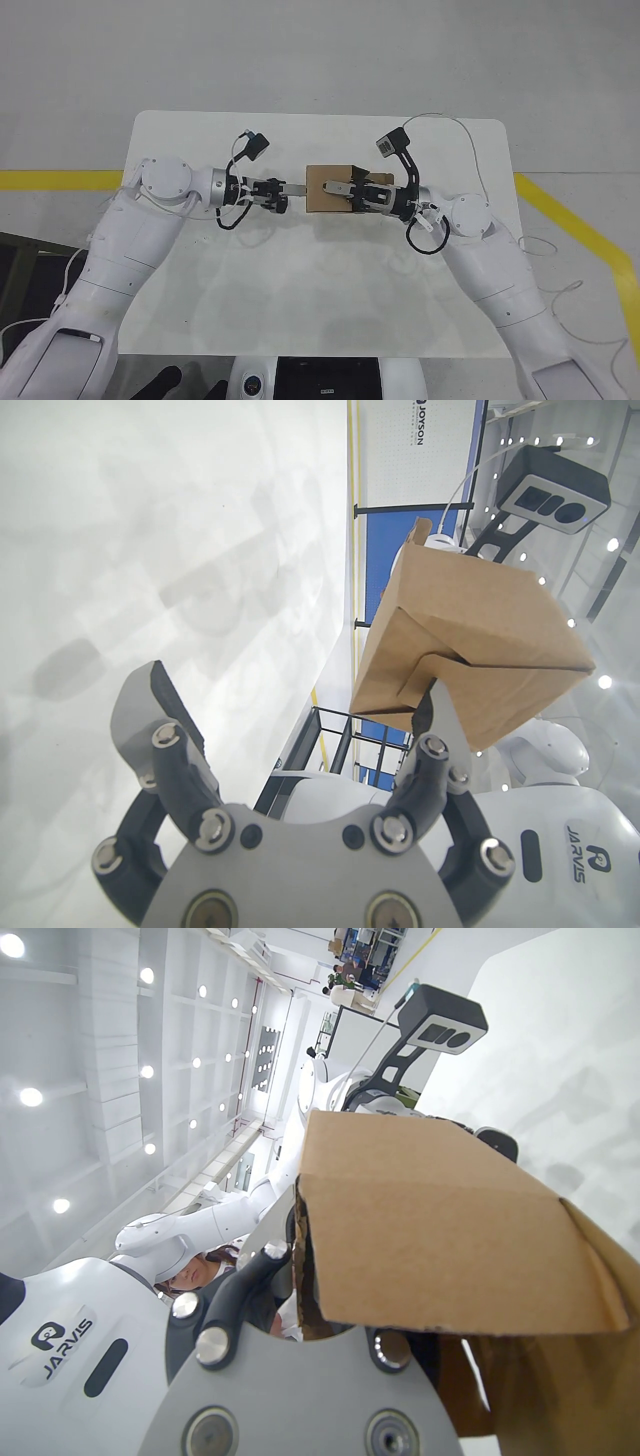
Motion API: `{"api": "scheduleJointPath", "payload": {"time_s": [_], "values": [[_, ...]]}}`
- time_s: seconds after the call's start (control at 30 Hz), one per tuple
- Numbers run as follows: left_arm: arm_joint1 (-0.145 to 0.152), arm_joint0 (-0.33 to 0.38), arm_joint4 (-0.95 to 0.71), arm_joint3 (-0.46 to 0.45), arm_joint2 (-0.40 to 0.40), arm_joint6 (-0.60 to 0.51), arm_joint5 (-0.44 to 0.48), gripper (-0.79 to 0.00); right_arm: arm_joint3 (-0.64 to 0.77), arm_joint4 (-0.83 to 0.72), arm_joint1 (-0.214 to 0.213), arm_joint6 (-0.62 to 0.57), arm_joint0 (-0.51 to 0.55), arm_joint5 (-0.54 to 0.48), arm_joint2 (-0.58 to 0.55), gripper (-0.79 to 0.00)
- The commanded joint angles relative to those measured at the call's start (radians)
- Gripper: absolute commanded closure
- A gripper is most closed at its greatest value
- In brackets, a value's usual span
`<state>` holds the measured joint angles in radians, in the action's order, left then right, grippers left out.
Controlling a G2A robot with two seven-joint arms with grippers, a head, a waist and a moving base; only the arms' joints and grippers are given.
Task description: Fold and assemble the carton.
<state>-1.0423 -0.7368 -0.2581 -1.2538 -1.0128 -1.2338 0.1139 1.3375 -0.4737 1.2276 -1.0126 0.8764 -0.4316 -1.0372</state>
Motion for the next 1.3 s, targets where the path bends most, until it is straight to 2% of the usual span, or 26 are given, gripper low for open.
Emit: {"api": "scheduleJointPath", "payload": {"time_s": [0.0,0.67,0.83,1.27], "values": [[-0.001,-0.001,-0.007,0.000,0.001,-0.001,0.002,-0.785,-0.002,-0.006,0.001,-0.005,-0.002,-0.002,0.003,0.000],[-0.014,0.013,-0.071,0.016,0.018,-0.017,0.025,-0.785,-0.032,-0.042,0.013,-0.032,-0.012,-0.021,0.020,0.000],[-0.015,0.006,-0.094,0.037,0.012,-0.017,0.053,-0.785,-0.046,-0.098,0.017,-0.058,-0.011,-0.040,0.019,0.000],[-0.025,-0.003,-0.172,0.097,0.016,-0.054,0.137,-0.785,-0.062,-0.125,0.024,-0.082,-0.020,-0.050,0.017,0.000]]}}
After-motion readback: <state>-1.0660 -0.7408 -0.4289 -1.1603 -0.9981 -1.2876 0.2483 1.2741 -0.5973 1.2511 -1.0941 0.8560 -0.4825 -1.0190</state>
